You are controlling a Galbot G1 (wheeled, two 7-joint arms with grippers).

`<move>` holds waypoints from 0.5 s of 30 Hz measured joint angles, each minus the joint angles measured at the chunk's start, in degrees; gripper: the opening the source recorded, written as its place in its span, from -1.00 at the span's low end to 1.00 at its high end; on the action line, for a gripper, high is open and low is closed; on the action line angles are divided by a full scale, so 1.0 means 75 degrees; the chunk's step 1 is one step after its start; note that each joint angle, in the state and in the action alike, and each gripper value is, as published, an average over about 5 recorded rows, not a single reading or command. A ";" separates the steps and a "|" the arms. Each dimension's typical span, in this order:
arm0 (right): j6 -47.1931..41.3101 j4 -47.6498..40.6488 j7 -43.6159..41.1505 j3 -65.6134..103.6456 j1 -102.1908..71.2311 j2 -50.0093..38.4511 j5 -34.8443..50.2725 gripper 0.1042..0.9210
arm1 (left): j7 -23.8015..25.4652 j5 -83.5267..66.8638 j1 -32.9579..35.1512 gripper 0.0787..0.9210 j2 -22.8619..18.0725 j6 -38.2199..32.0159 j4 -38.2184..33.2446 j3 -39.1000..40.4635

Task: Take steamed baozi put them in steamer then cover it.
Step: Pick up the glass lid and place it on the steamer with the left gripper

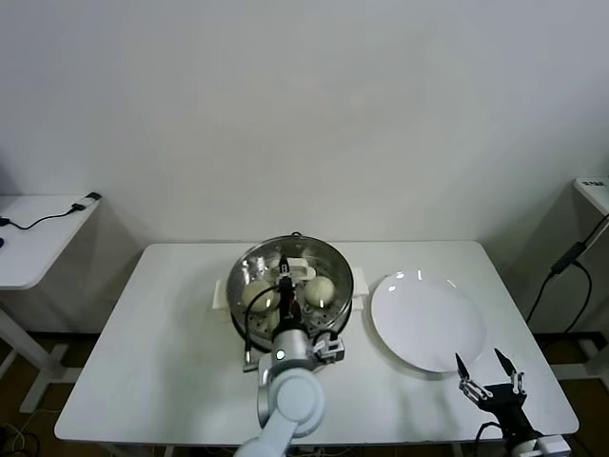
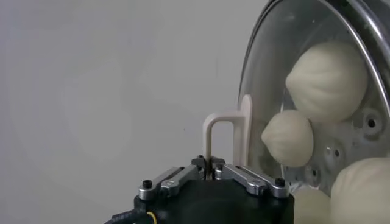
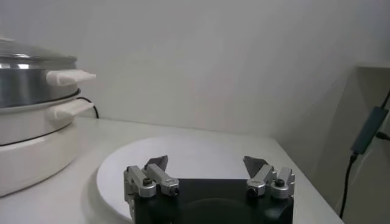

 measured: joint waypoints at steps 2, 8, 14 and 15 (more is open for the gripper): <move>0.0013 -0.0010 -0.0010 -0.0008 -0.0006 0.0016 -0.0009 0.76 | -0.0048 -0.0016 0.0002 -0.85 0.0035 -0.0008 0.0025 -0.0009; 0.0039 -0.0004 -0.0045 -0.0010 -0.0025 0.0031 -0.0024 0.76 | -0.0182 -0.0091 0.0056 -0.83 0.0081 -0.0042 0.0043 0.0026; 0.0039 0.0043 -0.0075 0.0003 -0.0024 0.0035 -0.0025 0.76 | -0.0163 -0.0294 0.0140 -0.53 0.0203 -0.0056 -0.0111 0.0132; 0.0037 0.0054 -0.0077 0.0007 -0.0024 0.0036 -0.0027 0.76 | -0.0154 -0.0337 0.0157 -0.44 0.0233 -0.0057 -0.0161 0.0151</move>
